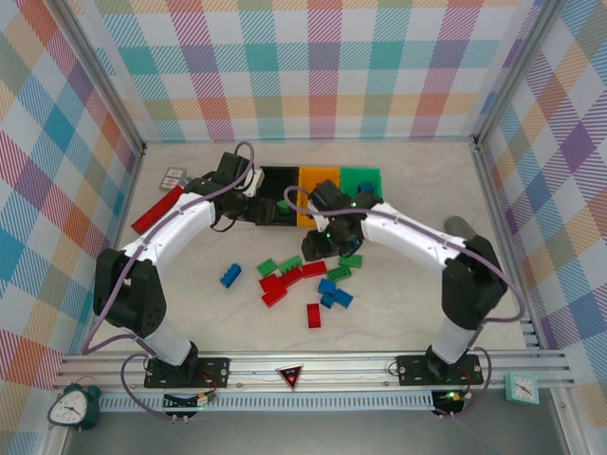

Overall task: Sort the legos into containers by color
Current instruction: Pick up the lego from the bottom-center of the table.

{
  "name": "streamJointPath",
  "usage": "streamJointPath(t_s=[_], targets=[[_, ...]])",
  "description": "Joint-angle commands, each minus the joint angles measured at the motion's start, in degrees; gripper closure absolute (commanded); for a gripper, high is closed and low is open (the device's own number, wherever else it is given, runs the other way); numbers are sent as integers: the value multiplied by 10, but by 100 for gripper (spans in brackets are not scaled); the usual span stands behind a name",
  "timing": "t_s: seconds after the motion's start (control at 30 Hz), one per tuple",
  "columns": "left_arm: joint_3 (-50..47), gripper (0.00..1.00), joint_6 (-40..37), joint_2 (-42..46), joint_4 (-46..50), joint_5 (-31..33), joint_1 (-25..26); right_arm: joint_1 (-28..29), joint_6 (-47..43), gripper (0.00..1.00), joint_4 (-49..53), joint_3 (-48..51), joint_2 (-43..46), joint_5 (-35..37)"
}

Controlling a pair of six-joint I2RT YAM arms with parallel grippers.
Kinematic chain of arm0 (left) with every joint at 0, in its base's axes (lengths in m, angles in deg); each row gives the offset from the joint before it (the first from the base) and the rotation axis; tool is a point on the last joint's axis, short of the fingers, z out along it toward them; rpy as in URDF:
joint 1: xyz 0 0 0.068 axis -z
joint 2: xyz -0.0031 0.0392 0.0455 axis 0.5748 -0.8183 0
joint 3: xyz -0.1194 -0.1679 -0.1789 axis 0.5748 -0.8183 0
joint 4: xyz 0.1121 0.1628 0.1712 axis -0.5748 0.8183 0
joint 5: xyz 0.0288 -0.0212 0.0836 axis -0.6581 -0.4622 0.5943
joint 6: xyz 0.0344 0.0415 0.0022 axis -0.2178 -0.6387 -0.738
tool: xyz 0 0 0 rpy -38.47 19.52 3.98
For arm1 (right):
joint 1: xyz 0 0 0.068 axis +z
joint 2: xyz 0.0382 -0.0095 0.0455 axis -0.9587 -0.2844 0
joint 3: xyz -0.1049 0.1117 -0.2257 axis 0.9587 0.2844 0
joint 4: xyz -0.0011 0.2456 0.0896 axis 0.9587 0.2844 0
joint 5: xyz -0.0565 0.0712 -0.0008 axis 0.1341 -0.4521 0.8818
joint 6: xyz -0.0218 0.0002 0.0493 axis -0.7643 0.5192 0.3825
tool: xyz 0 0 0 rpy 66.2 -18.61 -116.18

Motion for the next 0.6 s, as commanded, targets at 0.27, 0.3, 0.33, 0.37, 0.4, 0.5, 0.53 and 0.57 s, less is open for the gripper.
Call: streamJointPath(t_s=[0.27, 0.3, 0.33, 0.37, 0.4, 0.5, 0.53, 0.57], targets=[[0, 35, -6, 3, -4, 0, 5, 133, 141, 50, -49, 109, 12, 33], [0, 35, -6, 3, -4, 0, 5, 140, 145, 50, -48, 107, 3, 35], [1, 35, -7, 4, -4, 2, 5, 148, 149, 49, -47, 104, -6, 38], [0, 35, -7, 4, -4, 2, 5, 155, 152, 50, -47, 102, -16, 40], [0, 35, -7, 4, -4, 3, 5, 159, 157, 49, -47, 101, -24, 40], [-1, 35, -8, 6, -4, 4, 5, 167, 173, 50, -44, 100, -43, 42], [0, 35, -7, 6, -4, 4, 5, 168, 176, 49, -43, 101, -47, 42], [0, 35, -7, 6, -4, 2, 5, 171, 178, 50, -42, 101, -50, 45]])
